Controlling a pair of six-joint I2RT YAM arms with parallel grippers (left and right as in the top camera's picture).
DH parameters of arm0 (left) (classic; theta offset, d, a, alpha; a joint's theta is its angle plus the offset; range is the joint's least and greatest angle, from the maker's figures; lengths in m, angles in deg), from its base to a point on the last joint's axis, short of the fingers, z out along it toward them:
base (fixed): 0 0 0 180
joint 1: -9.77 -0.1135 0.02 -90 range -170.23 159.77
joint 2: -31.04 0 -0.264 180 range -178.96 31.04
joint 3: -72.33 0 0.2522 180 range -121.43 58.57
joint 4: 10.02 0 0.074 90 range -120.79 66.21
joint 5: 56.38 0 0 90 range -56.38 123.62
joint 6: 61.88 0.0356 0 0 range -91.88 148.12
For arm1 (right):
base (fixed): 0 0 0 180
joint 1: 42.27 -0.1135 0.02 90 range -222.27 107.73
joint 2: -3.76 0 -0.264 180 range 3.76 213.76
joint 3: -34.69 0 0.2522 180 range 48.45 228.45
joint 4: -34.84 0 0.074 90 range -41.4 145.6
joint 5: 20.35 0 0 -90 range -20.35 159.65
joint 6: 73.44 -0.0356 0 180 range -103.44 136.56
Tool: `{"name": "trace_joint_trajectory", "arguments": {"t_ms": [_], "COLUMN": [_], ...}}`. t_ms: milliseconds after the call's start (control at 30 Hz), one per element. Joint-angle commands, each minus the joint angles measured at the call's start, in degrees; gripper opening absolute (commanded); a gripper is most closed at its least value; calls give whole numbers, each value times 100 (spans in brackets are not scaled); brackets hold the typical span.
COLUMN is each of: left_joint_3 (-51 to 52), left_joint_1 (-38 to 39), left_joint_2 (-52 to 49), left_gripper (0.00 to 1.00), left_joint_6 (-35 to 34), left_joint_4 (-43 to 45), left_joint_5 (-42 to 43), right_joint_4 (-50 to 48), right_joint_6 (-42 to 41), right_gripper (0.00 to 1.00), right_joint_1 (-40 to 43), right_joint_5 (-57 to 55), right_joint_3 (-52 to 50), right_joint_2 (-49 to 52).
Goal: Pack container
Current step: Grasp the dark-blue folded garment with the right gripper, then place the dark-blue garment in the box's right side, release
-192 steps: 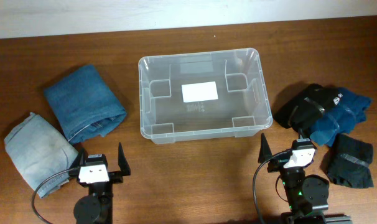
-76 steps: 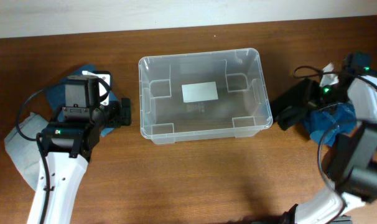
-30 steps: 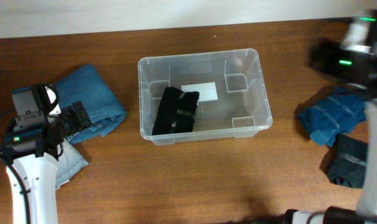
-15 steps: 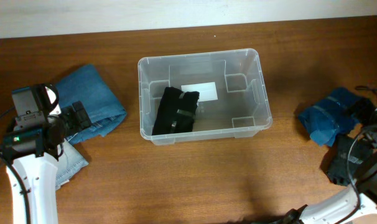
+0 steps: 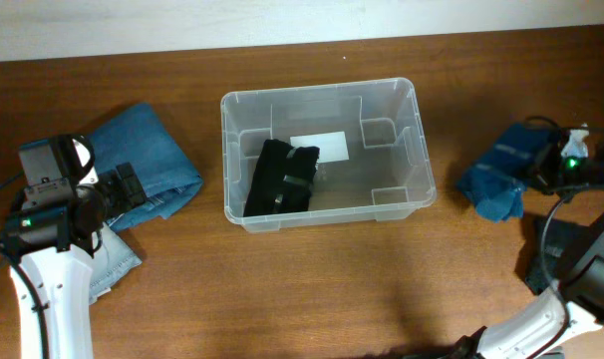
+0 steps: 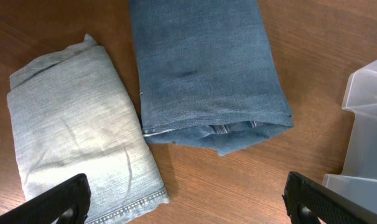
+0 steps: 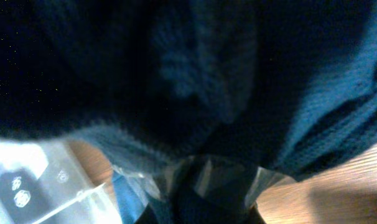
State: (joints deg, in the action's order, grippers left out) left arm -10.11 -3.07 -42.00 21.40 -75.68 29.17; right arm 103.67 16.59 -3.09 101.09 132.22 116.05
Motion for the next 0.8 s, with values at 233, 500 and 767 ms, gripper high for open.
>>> {"name": "trace_joint_trajectory", "arguments": {"t_ms": [233, 500, 767], "left_joint_3": [-122, -122, -122], "left_joint_1": [-17, -17, -17], "left_joint_2": [-13, -13, -13], "left_gripper": [99, 99, 99], "left_joint_6": [-52, -52, -52], "left_joint_4": [-9, -7, -7], "left_joint_5": [83, 83, 83], "right_joint_4": [627, 581, 822], "right_joint_6": [573, 249, 625], "right_gripper": [4, 4, 98], "right_joint_1": [-3567, -4784, -4900], "right_joint_5": [-529, -1438, -1556], "right_joint_3": [1075, 874, 1390], "right_joint_2": [-2535, -743, -487]}}
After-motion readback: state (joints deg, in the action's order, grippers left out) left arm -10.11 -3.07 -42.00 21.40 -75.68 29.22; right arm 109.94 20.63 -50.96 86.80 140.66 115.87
